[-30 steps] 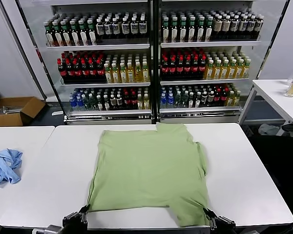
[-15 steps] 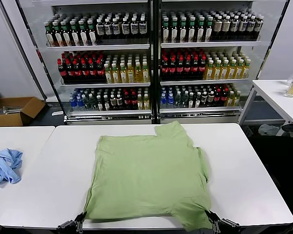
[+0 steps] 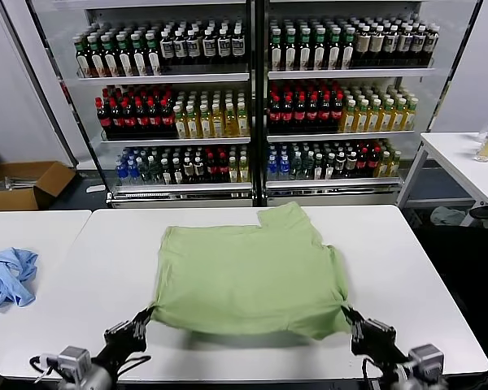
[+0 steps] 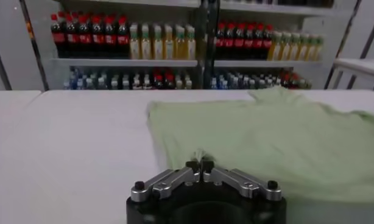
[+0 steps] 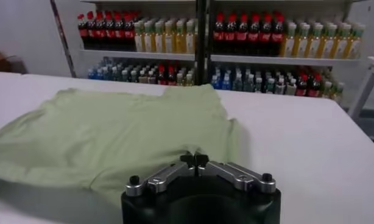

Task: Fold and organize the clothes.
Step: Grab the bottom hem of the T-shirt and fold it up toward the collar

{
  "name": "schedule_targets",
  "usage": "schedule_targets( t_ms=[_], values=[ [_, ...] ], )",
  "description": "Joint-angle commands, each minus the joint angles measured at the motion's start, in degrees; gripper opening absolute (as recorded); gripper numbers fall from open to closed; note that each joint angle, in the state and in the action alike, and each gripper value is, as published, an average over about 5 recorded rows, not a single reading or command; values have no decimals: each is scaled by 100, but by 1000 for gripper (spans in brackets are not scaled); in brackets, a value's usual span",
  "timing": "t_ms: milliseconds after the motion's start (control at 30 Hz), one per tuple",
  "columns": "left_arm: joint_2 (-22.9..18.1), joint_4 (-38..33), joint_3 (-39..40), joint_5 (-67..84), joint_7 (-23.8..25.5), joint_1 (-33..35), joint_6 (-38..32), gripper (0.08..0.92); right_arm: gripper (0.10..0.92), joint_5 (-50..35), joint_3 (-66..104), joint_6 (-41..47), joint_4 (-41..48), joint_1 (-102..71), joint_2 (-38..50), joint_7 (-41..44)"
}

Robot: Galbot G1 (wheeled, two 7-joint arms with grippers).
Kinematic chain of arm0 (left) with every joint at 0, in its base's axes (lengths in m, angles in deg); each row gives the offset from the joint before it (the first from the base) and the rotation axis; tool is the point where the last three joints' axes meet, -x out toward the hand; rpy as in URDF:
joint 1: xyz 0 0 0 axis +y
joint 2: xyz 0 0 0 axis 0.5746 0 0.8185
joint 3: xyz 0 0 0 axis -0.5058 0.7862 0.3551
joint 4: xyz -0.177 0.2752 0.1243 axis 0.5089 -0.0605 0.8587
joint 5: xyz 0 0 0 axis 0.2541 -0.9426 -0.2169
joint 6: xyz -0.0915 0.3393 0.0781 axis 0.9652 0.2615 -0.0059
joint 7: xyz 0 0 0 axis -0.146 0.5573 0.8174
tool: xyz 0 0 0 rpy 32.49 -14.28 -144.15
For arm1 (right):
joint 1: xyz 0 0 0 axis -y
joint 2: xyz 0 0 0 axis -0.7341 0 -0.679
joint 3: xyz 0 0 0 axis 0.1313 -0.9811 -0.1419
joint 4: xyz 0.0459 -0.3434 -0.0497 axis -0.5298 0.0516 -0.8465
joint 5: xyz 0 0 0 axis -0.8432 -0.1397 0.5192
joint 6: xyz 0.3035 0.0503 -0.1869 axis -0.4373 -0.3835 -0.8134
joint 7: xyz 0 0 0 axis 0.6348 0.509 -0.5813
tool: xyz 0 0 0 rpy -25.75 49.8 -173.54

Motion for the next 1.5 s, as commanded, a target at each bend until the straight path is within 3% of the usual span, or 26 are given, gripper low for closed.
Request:
schedule_targets(
  t_ms=[33, 367, 900, 1000, 1167, 1500],
  values=[
    [23, 1400, 297, 358, 293, -1400, -219, 82, 106, -51, -566, 56, 865, 1257, -11, -50],
    [-17, 2101, 613, 160, 343, -2177, -253, 82, 106, 249, -1201, 3, 1348, 1771, -254, -54],
    [-223, 2819, 980, -690, 248, -2423, -409, 82, 115, 592, -1496, -44, 1995, 1958, -535, -150],
    [-227, 2946, 940, -748, 128, -2435, -397, 112, 173, 582, -1444, 23, 2058, 1959, -557, -237],
    [-104, 2740, 713, -524, 115, -2344, -409, 251, 310, 476, -1115, 56, 1909, 1822, -479, -235],
    [151, 1189, 403, 414, -273, -1520, -250, 536, 622, 211, -456, 128, 1018, 877, -75, -288]
  ],
)
